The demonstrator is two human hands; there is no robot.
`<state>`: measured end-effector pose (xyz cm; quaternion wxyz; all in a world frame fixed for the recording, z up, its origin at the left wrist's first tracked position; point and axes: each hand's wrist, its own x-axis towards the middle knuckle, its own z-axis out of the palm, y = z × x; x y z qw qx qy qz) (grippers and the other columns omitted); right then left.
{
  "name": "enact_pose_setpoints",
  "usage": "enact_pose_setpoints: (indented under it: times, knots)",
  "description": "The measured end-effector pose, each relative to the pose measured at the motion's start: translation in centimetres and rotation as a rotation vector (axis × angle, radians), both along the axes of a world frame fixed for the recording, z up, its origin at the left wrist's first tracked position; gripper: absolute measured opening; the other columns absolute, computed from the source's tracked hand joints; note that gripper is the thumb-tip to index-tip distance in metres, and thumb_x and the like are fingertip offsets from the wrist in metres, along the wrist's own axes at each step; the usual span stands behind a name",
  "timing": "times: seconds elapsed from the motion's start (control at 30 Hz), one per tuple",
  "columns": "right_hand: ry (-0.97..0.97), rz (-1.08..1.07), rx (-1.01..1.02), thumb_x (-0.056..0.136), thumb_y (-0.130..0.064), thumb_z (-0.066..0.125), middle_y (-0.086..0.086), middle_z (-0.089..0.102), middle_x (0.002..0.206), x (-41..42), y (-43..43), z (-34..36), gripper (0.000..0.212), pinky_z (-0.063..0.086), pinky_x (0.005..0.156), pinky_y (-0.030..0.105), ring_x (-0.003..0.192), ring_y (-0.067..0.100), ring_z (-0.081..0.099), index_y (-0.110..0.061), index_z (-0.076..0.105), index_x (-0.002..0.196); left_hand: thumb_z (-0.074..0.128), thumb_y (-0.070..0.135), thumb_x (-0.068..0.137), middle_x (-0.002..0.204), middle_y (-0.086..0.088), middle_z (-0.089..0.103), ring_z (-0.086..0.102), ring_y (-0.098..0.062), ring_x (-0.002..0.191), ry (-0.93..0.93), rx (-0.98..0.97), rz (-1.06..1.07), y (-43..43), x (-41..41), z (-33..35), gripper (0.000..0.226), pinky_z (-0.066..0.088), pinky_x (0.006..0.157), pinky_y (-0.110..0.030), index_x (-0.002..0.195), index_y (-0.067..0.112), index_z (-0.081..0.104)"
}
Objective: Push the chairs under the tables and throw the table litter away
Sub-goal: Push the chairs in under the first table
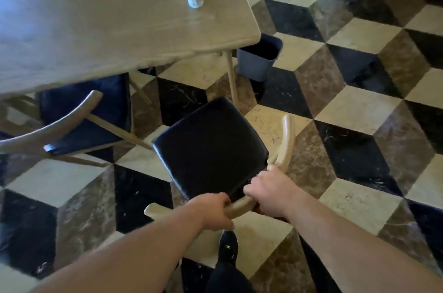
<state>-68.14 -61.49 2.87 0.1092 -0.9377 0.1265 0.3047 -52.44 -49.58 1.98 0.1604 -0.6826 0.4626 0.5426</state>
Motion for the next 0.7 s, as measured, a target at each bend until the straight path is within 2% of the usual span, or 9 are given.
enact_pose_setpoints:
  times: [0.07,0.13,0.23,0.37,0.5,0.7]
  knots:
    - [0.000,-0.012,0.018,0.096,-0.039,0.062,-0.005,0.057,0.085,3.1,-0.1,1.0,0.012,0.045,0.089,0.047,0.090,0.026,0.065,-0.030,0.055,0.092,0.074,0.043,0.085,0.108,0.008,0.065,0.063,-0.015,0.094,-0.061,-0.019,0.011,0.4,2.6,0.2,0.041,0.051,0.074,-0.032,0.123,0.035,0.060]
    - [0.009,-0.010,0.021,0.096,-0.042,0.064,-0.004,0.061,0.089,6.6,-0.2,2.0,0.013,0.049,0.086,0.045,0.090,0.025,0.065,-0.030,0.060,0.097,0.073,0.042,0.083,0.098,0.009,0.065,0.061,-0.013,0.085,-0.110,-0.043,0.008,0.2,5.7,0.9,0.026,0.046,0.065,-0.031,0.106,0.038,0.061]
    - [0.104,-0.031,0.029,0.094,-0.041,0.070,-0.007,0.065,0.091,11.9,-0.9,3.1,0.015,0.054,0.076,0.041,0.085,0.021,0.065,-0.030,0.063,0.102,0.073,0.041,0.083,0.094,0.008,0.066,0.063,-0.014,0.084,-0.154,-0.094,-0.064,-0.6,10.6,1.9,0.023,0.048,0.064,-0.032,0.103,0.038,0.063]
    - [0.220,-0.092,0.055,0.089,-0.029,0.072,-0.008,0.064,0.086,17.5,-2.3,3.7,0.011,0.061,0.076,0.042,0.079,0.018,0.064,-0.034,0.064,0.096,0.074,0.034,0.086,0.090,0.008,0.066,0.064,-0.014,0.079,-0.171,-0.169,-0.142,-1.5,17.1,2.3,0.017,0.047,0.062,-0.032,0.098,0.036,0.061]
    - [0.173,-0.230,0.072,0.090,-0.028,0.071,-0.010,0.065,0.087,21.5,-2.9,4.1,0.015,0.060,0.081,0.041,0.082,0.014,0.064,-0.038,0.060,0.093,0.070,0.029,0.089,0.088,0.008,0.066,0.064,-0.014,0.077,-0.186,-0.295,-0.248,-2.9,22.8,2.2,0.013,0.049,0.063,-0.033,0.096,0.034,0.060]
    - [0.122,-0.244,0.045,0.092,-0.031,0.068,-0.010,0.065,0.088,26.3,-4.3,3.4,0.013,0.059,0.082,0.041,0.084,0.017,0.066,-0.036,0.063,0.103,0.067,0.032,0.090,0.086,0.008,0.062,0.060,-0.016,0.076,-0.219,-0.340,-0.342,-5.0,28.3,1.3,0.011,0.053,0.067,-0.037,0.094,0.033,0.056]
